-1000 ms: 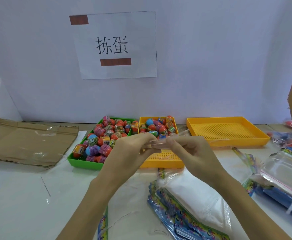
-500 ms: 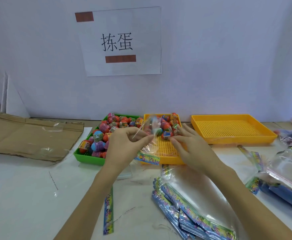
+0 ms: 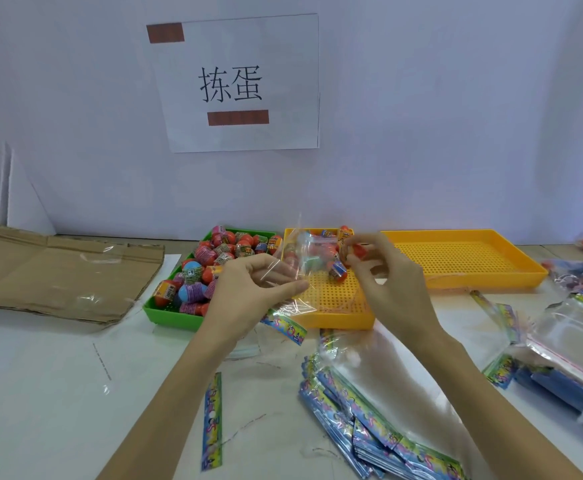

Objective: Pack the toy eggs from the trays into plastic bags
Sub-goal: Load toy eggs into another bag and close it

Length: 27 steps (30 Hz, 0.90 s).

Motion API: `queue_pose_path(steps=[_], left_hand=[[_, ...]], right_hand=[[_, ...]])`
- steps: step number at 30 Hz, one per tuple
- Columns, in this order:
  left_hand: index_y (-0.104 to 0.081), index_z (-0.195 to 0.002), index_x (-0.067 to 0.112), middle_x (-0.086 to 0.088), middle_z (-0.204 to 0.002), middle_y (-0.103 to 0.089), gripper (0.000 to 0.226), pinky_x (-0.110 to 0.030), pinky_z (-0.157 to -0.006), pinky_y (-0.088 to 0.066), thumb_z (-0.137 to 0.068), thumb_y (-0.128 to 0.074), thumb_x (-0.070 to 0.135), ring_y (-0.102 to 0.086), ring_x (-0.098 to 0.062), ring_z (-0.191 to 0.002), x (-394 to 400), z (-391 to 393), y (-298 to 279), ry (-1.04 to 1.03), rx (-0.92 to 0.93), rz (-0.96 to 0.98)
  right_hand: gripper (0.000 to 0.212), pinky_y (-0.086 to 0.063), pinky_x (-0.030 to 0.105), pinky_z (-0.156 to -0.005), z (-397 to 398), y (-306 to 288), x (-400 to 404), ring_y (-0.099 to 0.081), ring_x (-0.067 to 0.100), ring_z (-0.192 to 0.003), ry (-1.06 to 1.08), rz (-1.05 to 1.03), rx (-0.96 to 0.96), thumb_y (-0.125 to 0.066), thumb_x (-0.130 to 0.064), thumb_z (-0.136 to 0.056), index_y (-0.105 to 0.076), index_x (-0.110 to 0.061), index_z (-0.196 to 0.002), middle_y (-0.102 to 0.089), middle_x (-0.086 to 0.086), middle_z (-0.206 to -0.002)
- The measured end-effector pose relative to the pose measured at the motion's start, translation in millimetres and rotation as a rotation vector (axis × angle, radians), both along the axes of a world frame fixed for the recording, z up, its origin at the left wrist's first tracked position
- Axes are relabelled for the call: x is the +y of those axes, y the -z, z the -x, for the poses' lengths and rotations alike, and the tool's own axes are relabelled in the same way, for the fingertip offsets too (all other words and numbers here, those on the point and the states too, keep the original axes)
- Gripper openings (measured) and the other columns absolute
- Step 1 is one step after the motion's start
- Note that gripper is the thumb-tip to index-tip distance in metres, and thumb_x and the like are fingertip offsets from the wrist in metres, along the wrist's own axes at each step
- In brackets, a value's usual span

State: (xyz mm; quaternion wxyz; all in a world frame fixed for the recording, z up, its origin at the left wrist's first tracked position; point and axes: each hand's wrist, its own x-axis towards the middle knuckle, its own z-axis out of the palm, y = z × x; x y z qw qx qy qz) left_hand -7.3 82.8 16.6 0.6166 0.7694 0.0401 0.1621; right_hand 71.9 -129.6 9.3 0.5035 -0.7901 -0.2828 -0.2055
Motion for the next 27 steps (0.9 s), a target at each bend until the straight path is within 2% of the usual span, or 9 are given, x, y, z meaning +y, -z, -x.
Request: queue_pose_path(steps=[2, 5, 7, 9, 13, 16, 20, 24, 27], left_hand=[[-0.076, -0.094, 0.011, -0.004, -0.084, -0.080, 0.029, -0.029, -0.062, -0.063, -0.073, -0.093, 0.021, -0.077, -0.025, -0.070, -1.0, 0.1, 0.3, 0.029, -0.010, -0.043], [-0.076, -0.096, 0.011, -0.003, -0.085, -0.080, 0.030, -0.029, -0.060, -0.062, -0.074, -0.093, 0.019, -0.077, -0.026, -0.069, -4.9, 1.1, 0.2, 0.081, -0.036, -0.104], [-0.075, -0.097, 0.012, -0.002, -0.083, -0.079, 0.029, -0.027, -0.059, -0.060, -0.075, -0.093, 0.018, -0.077, -0.023, -0.066, -8.5, 1.5, 0.8, 0.102, -0.059, -0.151], [-0.075, -0.097, 0.015, 0.000, -0.082, -0.079, 0.027, -0.028, -0.059, -0.060, -0.077, -0.092, 0.020, -0.076, -0.022, -0.064, -11.9, 1.6, 1.7, 0.105, -0.089, -0.191], [-0.075, -0.097, 0.016, 0.003, -0.078, -0.079, 0.023, -0.028, -0.058, -0.061, -0.080, -0.090, 0.020, -0.077, -0.019, -0.064, -13.6, 2.6, 3.6, 0.091, -0.111, -0.227], [-0.077, -0.097, 0.015, 0.002, -0.075, -0.079, 0.020, -0.027, -0.058, -0.061, -0.082, -0.089, 0.020, -0.077, -0.017, -0.067, -13.8, 2.7, 3.4, 0.090, -0.099, -0.232], [-0.078, -0.102, 0.017, 0.004, -0.080, -0.080, 0.020, -0.028, -0.058, -0.062, -0.085, -0.085, 0.024, -0.078, -0.014, -0.072, -14.2, 3.7, 1.9, 0.099, -0.090, -0.262], [-0.079, -0.107, 0.017, 0.006, -0.084, -0.081, 0.032, -0.029, -0.056, -0.062, -0.082, -0.084, 0.037, -0.078, -0.012, -0.074, -16.3, 6.5, -0.5, 0.103, -0.109, -0.274], [-0.080, -0.103, 0.020, 0.010, -0.083, -0.080, 0.030, -0.028, -0.060, -0.062, -0.080, -0.086, 0.039, -0.077, -0.010, -0.075, -18.6, 6.6, -1.4, 0.092, -0.126, -0.297]], right_hand=[[0.025, -0.060, 0.033, -0.077, 8.1, -8.0, 0.5, -0.072, 0.016, -0.091, -0.089, -0.216, 0.072, -0.067, -0.017, -0.100, -0.064, -0.024, -0.124, -0.072, -0.005, -0.094], [0.033, -0.062, 0.033, -0.077, 16.2, -16.1, -0.5, -0.074, 0.023, -0.091, -0.179, -0.391, 0.131, -0.070, -0.012, -0.097, -0.059, -0.018, -0.128, -0.072, 0.006, -0.104], [0.030, -0.063, 0.038, -0.072, 19.7, -18.7, -0.7, -0.075, 0.023, -0.093, -0.212, -0.357, 0.172, -0.072, -0.009, -0.095, -0.062, -0.013, -0.123, -0.072, 0.008, -0.109], [0.025, -0.061, 0.036, -0.060, 22.4, -17.9, -0.8, -0.074, 0.013, -0.084, -0.220, -0.271, 0.180, -0.072, -0.008, -0.095, -0.066, -0.012, -0.119, -0.073, 0.005, -0.108], [0.017, -0.052, 0.023, -0.056, 24.7, -17.3, -2.4, -0.067, 0.005, -0.065, -0.233, -0.192, 0.190, -0.071, -0.017, -0.097, -0.072, -0.018, -0.114, -0.075, -0.002, -0.091], [0.018, -0.051, 0.029, -0.048, 26.1, -17.8, -1.9, -0.069, 0.010, -0.065, -0.250, -0.209, 0.268, -0.069, -0.022, -0.098, -0.071, -0.017, -0.115, -0.075, -0.001, -0.081], [0.022, -0.052, 0.030, -0.047, 27.2, -16.3, -0.4, -0.071, 0.016, -0.064, -0.287, -0.221, 0.335, -0.071, -0.019, -0.096, -0.068, -0.017, -0.117, -0.077, 0.002, -0.087], [0.017, -0.052, 0.026, -0.049, 26.0, -13.8, -1.3, -0.066, 0.009, -0.055, -0.301, -0.196, 0.373, -0.074, -0.018, -0.095, -0.070, -0.016, -0.111, -0.079, -0.005, -0.093], [0.014, -0.054, 0.024, -0.054, 27.4, -12.6, -0.1, -0.069, 0.003, -0.067, -0.311, -0.167, 0.339, -0.074, -0.020, -0.095, -0.074, -0.017, -0.108, -0.079, -0.006, -0.095]])
